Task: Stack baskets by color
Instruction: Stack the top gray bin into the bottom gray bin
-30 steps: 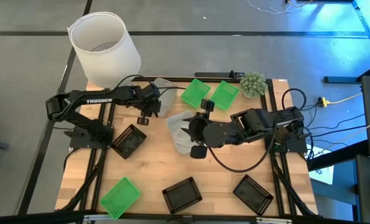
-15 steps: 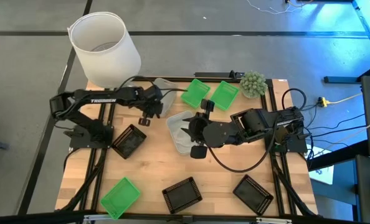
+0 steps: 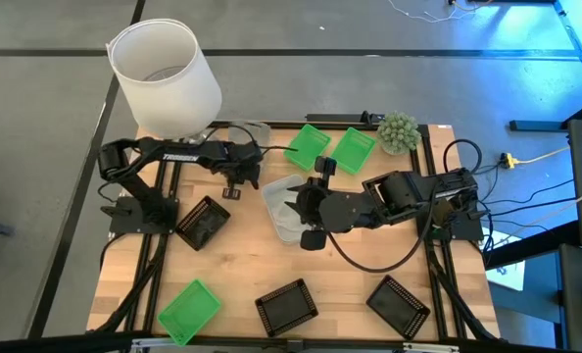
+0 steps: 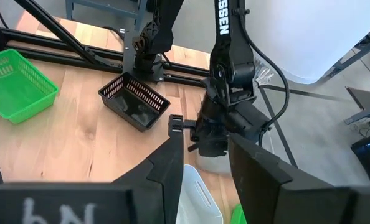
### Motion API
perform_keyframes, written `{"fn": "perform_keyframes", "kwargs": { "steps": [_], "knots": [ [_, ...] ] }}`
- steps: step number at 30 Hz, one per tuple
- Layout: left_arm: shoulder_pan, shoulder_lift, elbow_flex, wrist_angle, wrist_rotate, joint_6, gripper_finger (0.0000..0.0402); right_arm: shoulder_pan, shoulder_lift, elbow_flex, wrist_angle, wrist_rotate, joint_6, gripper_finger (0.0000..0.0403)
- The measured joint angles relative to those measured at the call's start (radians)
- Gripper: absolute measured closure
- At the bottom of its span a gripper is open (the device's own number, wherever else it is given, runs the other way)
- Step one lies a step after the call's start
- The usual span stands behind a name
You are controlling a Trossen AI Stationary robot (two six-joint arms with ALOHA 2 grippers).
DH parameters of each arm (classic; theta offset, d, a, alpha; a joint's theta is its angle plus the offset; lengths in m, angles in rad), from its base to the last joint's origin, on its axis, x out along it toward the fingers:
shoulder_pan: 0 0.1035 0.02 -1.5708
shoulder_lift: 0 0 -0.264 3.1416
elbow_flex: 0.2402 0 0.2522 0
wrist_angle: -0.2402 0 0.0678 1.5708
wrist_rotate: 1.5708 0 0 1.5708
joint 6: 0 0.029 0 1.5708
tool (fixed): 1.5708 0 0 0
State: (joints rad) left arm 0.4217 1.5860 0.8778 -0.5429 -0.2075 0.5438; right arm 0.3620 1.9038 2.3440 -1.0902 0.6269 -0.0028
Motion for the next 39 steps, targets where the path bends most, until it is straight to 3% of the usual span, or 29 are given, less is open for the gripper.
{"fn": "perform_keyframes", "kwargs": {
  "steps": [9, 17, 24, 30, 33, 39],
  "knots": [
    [-0.018, -0.075, 0.054, -0.086, -0.019, -0.047, 0.0401, 0.045, -0.014, 0.0, -0.035, -0.001, 0.007, 0.0276],
    [-0.065, -0.22, 0.132, -0.179, -0.061, -0.106, 0.0401, 0.082, -0.035, 0.0, -0.176, 0.073, 0.169, 0.0276],
    [-0.162, -0.264, 0.231, -0.269, -0.063, -0.226, 0.0401, 0.083, -0.037, 0.0, -0.298, 0.116, 0.286, 0.0276],
    [-0.292, -0.265, 0.304, -0.268, -0.058, -0.391, 0.0401, 0.083, -0.037, 0.0, -0.424, 0.215, 0.381, 0.0276],
    [-0.362, -0.265, 0.322, -0.245, -0.014, -0.476, 0.0401, 0.083, -0.037, 0.0, -0.487, 0.247, 0.461, 0.0276],
    [-0.475, -0.265, 0.339, -0.095, 0.184, -0.556, 0.0401, 0.087, -0.037, -0.003, -0.478, 0.256, 0.435, 0.0276]
  ]
}}
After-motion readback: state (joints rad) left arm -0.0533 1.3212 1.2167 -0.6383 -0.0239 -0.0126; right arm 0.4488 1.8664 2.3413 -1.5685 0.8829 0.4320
